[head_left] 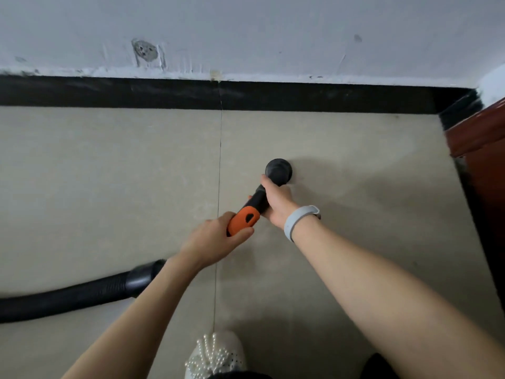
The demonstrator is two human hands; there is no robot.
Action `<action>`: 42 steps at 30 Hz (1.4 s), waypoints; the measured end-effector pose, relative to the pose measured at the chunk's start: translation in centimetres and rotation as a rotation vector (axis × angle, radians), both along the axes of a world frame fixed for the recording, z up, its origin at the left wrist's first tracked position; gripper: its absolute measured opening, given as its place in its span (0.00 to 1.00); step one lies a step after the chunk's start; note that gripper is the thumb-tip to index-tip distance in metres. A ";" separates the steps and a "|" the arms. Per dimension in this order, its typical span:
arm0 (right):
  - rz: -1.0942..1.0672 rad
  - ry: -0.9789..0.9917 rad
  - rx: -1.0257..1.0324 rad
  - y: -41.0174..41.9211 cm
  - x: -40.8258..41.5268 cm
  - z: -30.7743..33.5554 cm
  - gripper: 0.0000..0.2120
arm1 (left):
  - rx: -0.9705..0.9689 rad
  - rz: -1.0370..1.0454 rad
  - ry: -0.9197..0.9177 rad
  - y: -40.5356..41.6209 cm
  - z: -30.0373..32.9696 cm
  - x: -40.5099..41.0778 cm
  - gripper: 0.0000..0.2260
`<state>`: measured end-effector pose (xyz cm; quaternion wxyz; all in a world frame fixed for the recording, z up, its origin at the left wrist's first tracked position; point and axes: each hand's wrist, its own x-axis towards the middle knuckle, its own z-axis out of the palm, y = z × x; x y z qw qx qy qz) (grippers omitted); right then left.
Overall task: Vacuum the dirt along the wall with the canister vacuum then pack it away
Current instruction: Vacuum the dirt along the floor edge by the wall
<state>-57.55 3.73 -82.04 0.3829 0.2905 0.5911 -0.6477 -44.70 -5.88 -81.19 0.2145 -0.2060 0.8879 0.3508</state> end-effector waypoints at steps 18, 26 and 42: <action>0.049 0.029 -0.086 -3.7 -7.4 0.0 0.31 | -0.149 0.165 -0.012 -1.9 0.1 -1.7 0.20; 0.491 0.187 0.147 -11.6 2.4 2.0 0.37 | 0.247 0.550 0.019 -6.7 -0.1 9.0 0.25; 0.146 0.157 0.358 -5.9 -7.2 0.2 0.34 | 0.132 0.132 -0.055 -3.9 0.4 -2.6 0.19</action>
